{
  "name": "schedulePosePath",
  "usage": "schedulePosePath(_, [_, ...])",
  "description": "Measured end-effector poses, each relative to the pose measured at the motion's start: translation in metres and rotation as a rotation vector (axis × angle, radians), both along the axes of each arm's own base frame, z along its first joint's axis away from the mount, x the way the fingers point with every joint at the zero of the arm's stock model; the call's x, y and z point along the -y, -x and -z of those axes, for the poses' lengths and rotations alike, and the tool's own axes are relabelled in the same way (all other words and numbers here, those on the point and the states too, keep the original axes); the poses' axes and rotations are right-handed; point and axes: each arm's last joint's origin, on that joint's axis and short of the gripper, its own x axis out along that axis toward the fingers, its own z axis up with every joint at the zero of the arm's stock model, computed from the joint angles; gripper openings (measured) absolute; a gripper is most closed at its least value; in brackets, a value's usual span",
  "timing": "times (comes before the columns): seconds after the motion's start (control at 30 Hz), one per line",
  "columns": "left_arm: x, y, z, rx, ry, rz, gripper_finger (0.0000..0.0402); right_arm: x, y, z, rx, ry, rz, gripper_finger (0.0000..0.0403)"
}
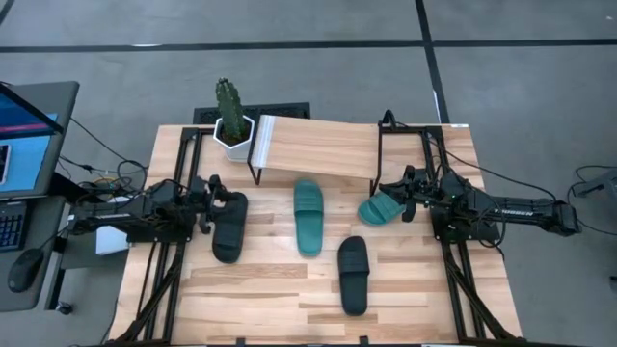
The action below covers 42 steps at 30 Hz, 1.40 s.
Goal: Pick and place slides into the shelf
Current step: Put the left black slides on the shelf
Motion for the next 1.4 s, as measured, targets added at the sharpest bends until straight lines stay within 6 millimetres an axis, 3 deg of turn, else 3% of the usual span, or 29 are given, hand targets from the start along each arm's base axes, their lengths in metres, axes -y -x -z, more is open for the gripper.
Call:
schedulePosePath(0.3, [0.013,0.017,-0.052,0.212,-0.016,0.434,0.0212,0.0,0.0,0.0,0.0,0.0,0.0,0.0])
schedulePosePath(0.5, [0.018,0.031,-0.078,0.287,-0.069,0.598,0.0212,0.0,0.0,0.0,0.0,0.0,0.0,0.0])
schedulePosePath(0.7, [0.019,0.028,-0.067,0.161,-0.03,0.628,0.0212,0.0,0.0,0.0,0.0,0.0,0.0,0.0])
schedulePosePath(1.1, [0.01,0.02,-0.035,-0.153,0.058,0.295,0.0212,0.0,0.0,0.0,0.0,0.0,0.0,0.0])
schedulePosePath(1.4, [0.007,0.014,-0.032,-0.217,0.219,0.184,0.0212,0.0,0.0,0.0,0.0,0.0,0.0,0.0])
